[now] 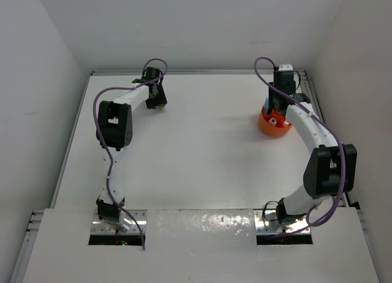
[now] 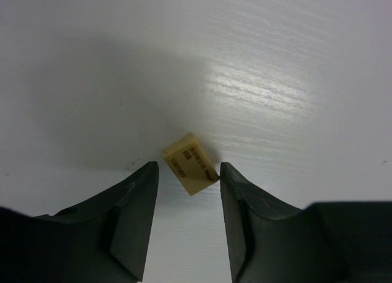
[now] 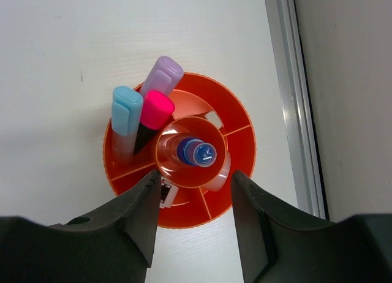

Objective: Sort the stationery into containers
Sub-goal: Pick up the stationery from the center of the board.

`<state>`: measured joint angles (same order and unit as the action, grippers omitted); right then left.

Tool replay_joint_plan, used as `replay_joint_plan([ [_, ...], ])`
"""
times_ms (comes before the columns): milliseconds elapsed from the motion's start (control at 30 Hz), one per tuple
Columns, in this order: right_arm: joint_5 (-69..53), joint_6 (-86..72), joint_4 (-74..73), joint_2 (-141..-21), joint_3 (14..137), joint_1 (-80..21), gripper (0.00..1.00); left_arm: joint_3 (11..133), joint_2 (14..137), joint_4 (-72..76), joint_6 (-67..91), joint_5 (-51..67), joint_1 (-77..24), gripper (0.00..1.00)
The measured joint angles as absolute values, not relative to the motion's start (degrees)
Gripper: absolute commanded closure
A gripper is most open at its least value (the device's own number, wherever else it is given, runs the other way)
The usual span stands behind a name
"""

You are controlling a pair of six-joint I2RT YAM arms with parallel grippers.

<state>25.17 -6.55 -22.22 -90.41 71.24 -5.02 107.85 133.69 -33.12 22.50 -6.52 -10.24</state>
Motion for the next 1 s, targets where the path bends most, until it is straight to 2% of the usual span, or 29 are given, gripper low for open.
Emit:
replay_joint_plan([
  [233, 24.99, -5.78, -21.69, -89.43, 69.97, -5.02, 0.51, 108.25, 134.06, -33.39, 24.38, -6.09, -9.58, 0.86],
  [300, 24.97, -5.74, -21.52, -89.01, 69.91, -5.04, 0.51, 108.27, 134.06, -33.39, 24.51, -6.0, -9.56, 1.0],
  [500, 23.49, -3.11, -21.28, -88.23, 69.91, -6.15, 0.51, 108.16, 134.02, -32.77, 22.37, -4.69, -9.82, 1.0],
  [667, 19.64, 0.93, -21.67, -88.03, 70.11, -11.27, 0.5, 104.86, 132.22, -28.12, 14.66, 2.31, -10.57, 1.0],
  [767, 14.04, 0.56, -21.8, -87.57, 71.16, -13.67, 0.48, 103.9, 130.56, -25.36, 6.74, 10.81, -11.81, 1.0],
  [1000, -1.43, -11.66, -13.26, -86.52, 73.97, -15.05, 0.53, 105.58, 124.86, -23.16, -14.04, 36.01, -15.35, 1.0],
])
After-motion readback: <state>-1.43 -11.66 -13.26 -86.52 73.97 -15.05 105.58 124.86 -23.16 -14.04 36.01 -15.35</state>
